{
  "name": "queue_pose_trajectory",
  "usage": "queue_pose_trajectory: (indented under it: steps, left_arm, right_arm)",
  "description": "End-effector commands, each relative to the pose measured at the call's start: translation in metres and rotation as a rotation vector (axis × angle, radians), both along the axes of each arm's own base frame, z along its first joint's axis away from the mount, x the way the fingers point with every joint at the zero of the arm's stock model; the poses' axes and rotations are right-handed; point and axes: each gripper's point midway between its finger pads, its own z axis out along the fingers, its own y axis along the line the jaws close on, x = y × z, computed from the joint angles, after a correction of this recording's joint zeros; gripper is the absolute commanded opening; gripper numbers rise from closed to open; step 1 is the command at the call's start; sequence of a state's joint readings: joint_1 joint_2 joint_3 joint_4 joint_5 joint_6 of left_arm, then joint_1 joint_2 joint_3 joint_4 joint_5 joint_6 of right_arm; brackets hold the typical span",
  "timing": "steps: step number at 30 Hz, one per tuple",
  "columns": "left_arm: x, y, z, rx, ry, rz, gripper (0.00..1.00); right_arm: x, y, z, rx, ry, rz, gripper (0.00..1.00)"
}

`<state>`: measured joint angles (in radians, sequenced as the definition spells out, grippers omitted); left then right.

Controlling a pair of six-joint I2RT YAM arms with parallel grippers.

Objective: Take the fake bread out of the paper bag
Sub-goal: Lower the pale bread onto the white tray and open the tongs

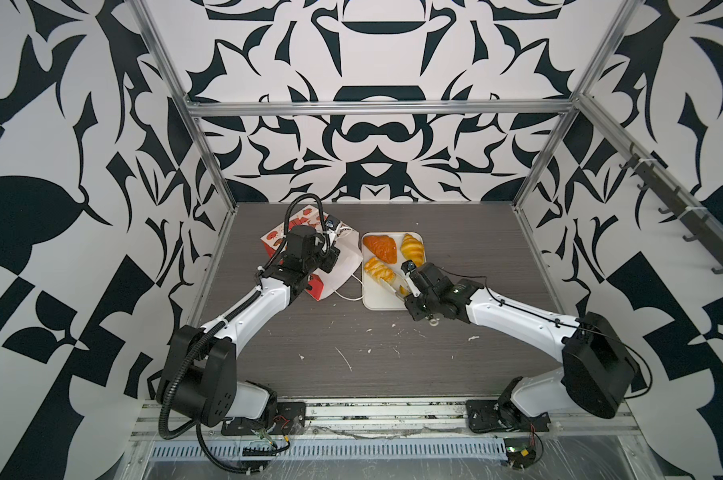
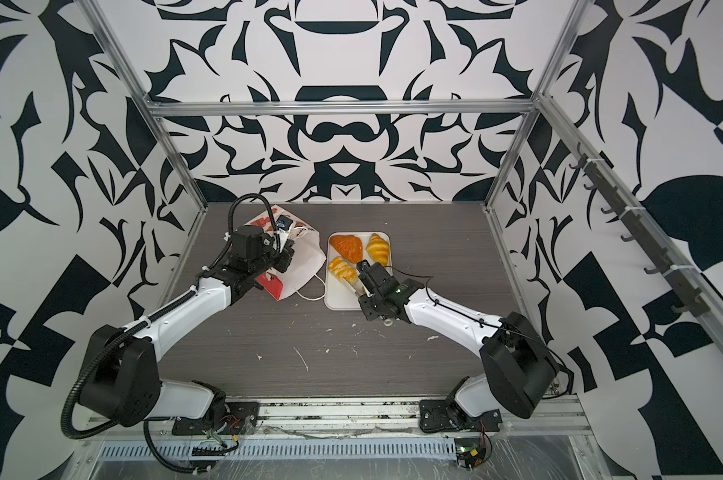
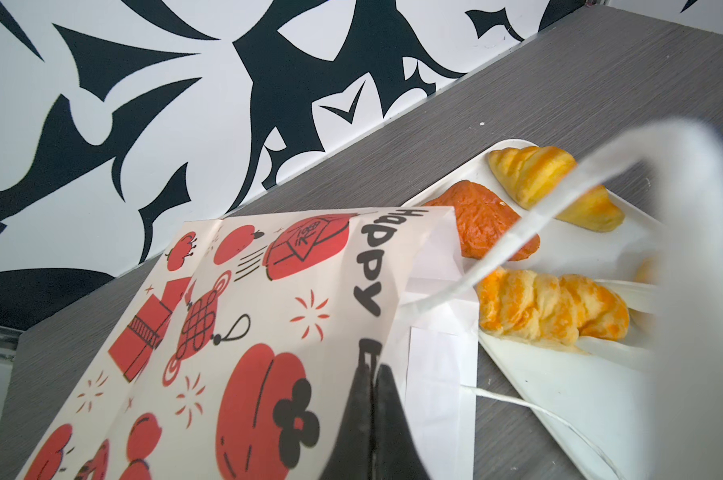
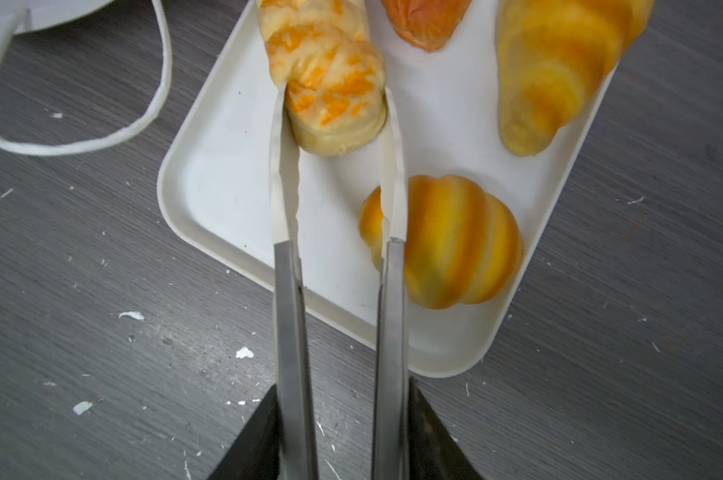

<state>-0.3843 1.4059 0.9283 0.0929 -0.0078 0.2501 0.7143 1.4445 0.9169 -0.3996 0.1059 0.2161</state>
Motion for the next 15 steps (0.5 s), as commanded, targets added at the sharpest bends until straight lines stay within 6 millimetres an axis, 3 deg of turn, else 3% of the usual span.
queue_pose_trajectory:
  steps: [1, 15]
  left_arm:
    - [0.0, 0.001, 0.007, -0.029, -0.019, 0.006, 0.0]
    - [0.0, 0.0, 0.008, -0.036, -0.019, 0.0, 0.0]
  right_arm:
    - [0.02, 0.002, 0.03, 0.039, -0.096, -0.055, 0.48]
    - [0.012, 0.001, 0.063, 0.147, -0.145, -0.053, 0.48]
